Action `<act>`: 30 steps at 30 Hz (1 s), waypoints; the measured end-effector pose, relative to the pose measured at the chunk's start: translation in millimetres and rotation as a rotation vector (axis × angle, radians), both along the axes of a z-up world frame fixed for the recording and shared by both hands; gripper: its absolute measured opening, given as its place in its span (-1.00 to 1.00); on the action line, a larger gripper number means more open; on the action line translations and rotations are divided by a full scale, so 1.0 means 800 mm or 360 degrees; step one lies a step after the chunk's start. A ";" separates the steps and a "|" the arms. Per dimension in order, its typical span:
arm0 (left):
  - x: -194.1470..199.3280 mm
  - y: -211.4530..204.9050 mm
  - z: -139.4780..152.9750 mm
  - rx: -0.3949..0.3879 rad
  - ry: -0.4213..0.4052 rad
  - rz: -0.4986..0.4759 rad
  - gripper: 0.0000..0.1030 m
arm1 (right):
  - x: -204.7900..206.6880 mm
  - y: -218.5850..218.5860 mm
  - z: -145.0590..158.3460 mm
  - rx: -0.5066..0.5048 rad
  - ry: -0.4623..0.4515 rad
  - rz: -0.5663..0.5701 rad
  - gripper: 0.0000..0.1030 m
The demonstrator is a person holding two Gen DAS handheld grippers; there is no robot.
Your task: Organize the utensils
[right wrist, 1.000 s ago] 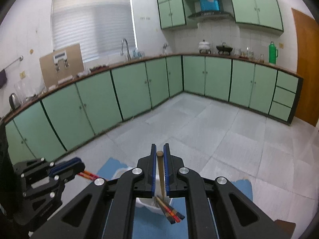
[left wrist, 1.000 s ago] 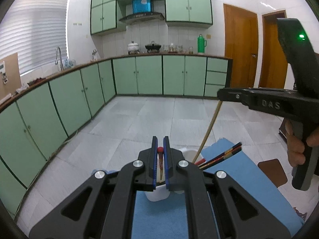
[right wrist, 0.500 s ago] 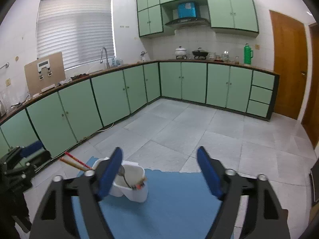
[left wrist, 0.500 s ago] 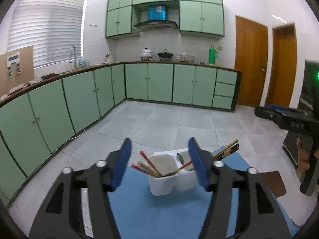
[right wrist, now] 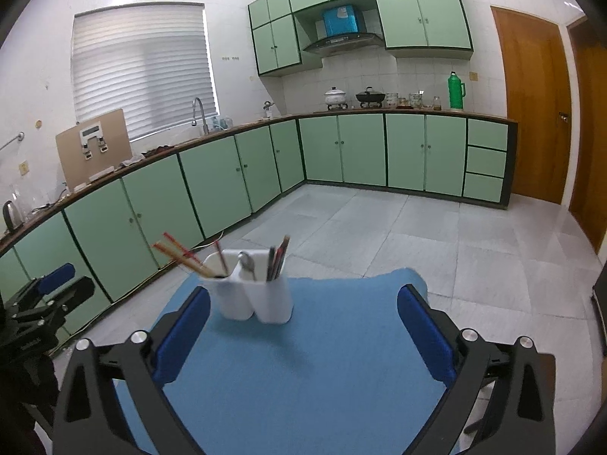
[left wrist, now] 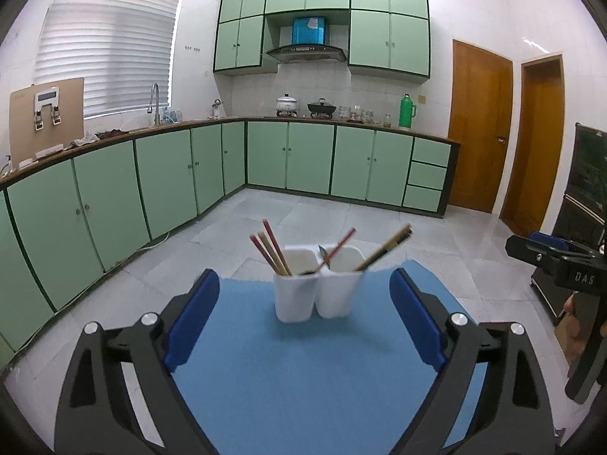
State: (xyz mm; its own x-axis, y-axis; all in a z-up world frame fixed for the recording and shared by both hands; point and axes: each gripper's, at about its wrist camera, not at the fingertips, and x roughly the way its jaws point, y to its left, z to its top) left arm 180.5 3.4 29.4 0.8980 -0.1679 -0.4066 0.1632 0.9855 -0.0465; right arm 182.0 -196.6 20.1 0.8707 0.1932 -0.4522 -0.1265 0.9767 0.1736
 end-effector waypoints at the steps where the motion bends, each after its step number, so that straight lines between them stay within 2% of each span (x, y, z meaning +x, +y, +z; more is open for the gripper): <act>1: -0.009 -0.001 -0.001 0.0000 0.0002 -0.0002 0.73 | -0.005 0.001 0.000 0.0005 0.0001 0.0005 0.88; 11: -0.066 -0.006 -0.006 -0.0065 0.0020 0.0016 0.79 | -0.064 0.025 -0.009 -0.0006 -0.0011 0.0051 0.88; 17: -0.083 -0.011 -0.005 -0.0069 0.0026 0.0005 0.81 | -0.089 0.041 0.003 -0.0014 -0.0050 0.0113 0.88; 30: -0.116 -0.012 0.032 -0.0067 -0.0115 0.0011 0.85 | -0.111 0.057 0.032 -0.0029 -0.0159 0.0180 0.88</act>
